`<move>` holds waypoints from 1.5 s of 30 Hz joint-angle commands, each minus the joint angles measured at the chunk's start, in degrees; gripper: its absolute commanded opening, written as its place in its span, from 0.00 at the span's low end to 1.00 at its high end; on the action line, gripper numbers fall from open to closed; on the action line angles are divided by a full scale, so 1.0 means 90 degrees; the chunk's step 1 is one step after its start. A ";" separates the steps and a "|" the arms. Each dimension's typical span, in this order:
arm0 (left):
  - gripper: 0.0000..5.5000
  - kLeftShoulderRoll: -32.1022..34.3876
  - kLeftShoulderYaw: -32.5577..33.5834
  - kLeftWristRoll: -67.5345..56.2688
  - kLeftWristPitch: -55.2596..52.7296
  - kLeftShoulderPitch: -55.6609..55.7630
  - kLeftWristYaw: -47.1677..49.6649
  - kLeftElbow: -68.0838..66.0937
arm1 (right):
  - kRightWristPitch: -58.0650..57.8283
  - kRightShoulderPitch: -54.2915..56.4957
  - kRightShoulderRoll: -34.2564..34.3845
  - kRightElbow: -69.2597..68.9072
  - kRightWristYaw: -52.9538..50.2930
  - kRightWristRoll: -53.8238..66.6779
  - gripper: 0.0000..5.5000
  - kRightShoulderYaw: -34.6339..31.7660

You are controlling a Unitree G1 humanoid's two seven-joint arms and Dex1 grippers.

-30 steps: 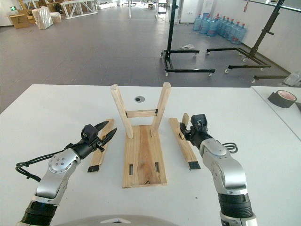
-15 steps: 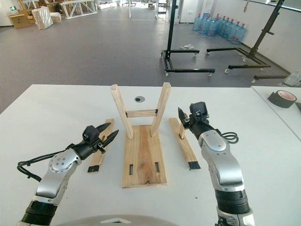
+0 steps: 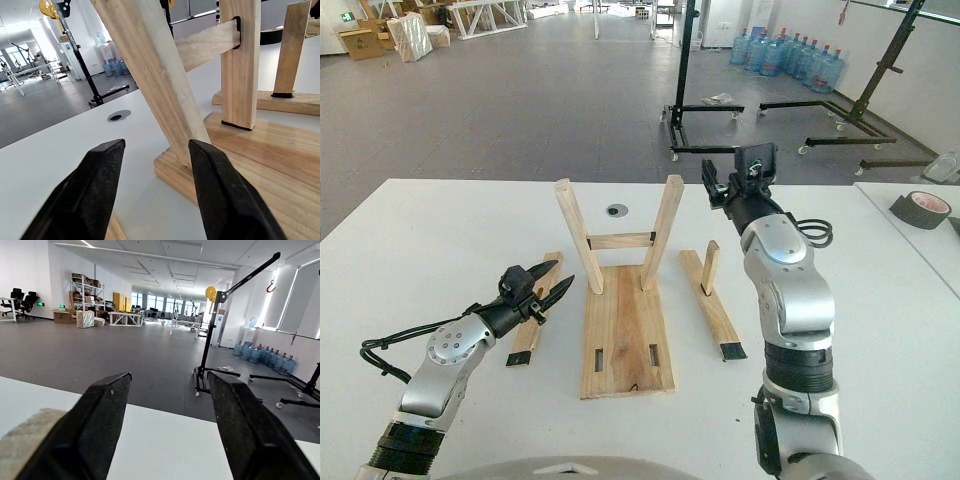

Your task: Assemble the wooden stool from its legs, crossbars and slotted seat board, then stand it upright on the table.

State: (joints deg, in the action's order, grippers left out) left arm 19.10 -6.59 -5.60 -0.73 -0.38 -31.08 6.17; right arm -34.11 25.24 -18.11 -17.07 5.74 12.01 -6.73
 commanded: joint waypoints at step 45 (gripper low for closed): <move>0.42 -0.0422 0.0456 -0.0731 -0.0390 -0.0599 0.0643 0.0899 | -0.1509 -0.4140 -0.0198 -0.0607 0.0520 0.0537 0.69 0.0083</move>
State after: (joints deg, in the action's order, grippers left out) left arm 15.46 -2.18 -12.11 -3.23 -5.97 -25.51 14.47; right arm -44.98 -12.35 -18.98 -22.79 10.56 17.83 -7.29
